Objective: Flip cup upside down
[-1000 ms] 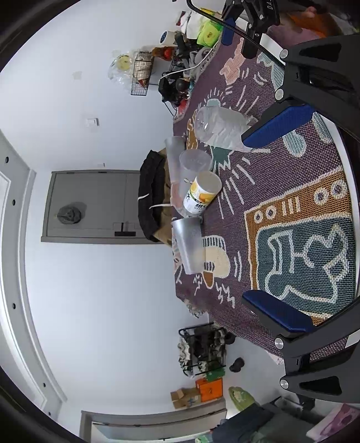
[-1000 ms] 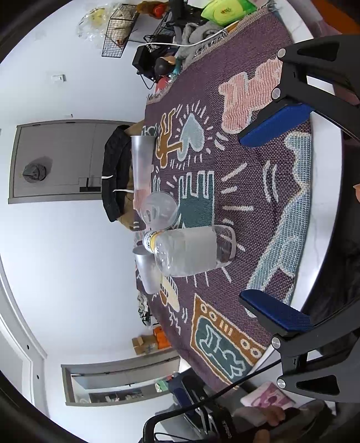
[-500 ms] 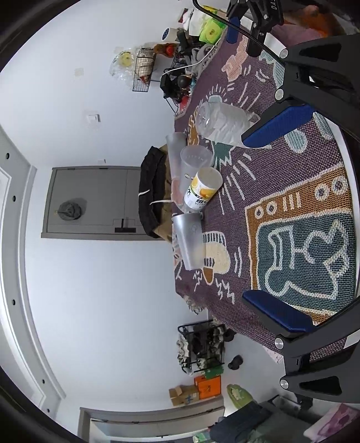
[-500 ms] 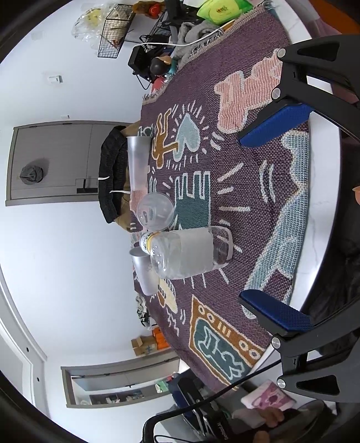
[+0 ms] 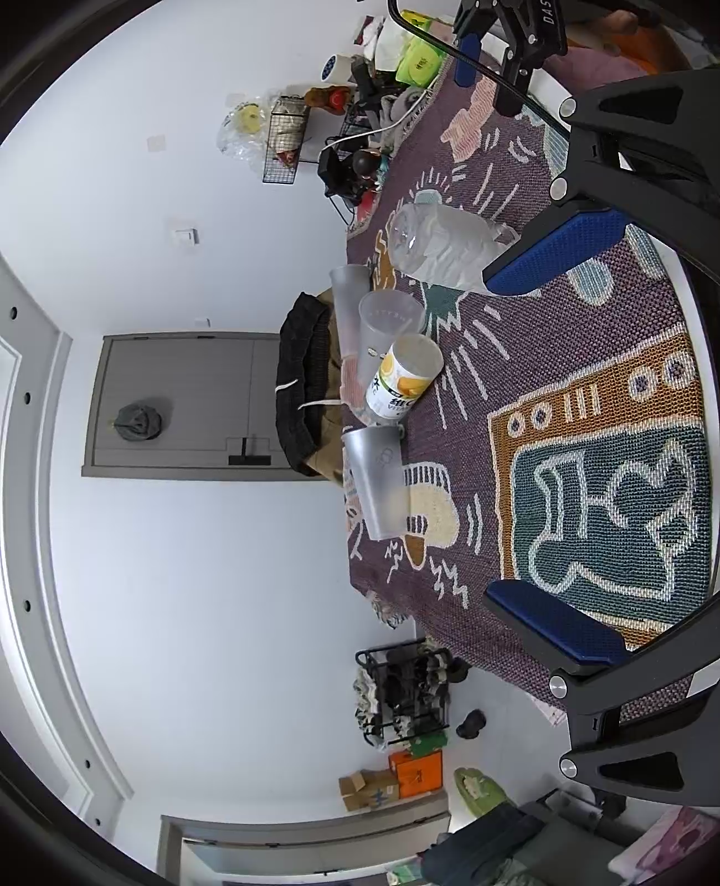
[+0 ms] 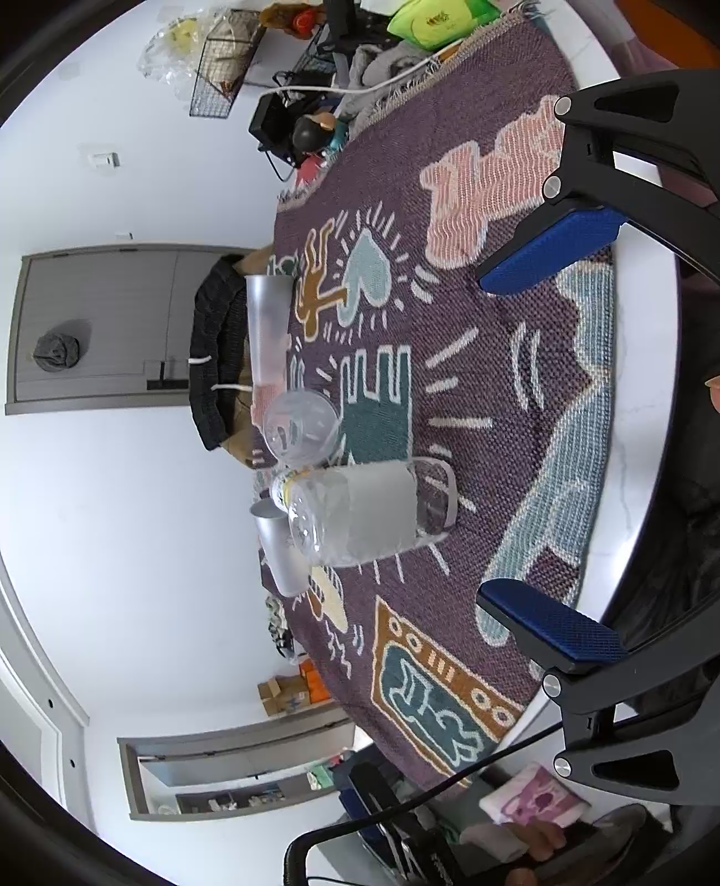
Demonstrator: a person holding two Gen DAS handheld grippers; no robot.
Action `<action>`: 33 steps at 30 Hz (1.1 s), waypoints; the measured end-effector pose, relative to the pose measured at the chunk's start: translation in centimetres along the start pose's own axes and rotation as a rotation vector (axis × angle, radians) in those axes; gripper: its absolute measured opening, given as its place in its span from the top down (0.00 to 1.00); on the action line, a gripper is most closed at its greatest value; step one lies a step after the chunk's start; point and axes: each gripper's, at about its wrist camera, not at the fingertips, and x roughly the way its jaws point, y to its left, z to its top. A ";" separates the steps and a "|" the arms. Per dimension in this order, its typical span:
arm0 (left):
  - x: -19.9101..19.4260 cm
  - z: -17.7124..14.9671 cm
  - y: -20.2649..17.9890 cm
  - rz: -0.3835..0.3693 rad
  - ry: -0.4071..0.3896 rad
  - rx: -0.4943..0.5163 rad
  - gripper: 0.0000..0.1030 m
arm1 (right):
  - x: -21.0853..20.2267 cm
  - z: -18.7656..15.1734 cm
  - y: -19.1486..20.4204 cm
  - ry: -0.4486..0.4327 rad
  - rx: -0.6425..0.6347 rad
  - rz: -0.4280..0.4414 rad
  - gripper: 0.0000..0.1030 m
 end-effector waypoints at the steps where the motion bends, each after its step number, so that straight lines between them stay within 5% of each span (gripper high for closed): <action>1: 0.0 0.0 0.0 -0.001 0.000 -0.002 0.00 | 0.0 0.0 -0.1 0.000 0.005 0.000 0.00; 33: -0.3 0.9 -0.3 0.020 -0.034 -0.011 0.00 | -0.7 0.0 -0.7 -0.056 0.016 0.010 0.00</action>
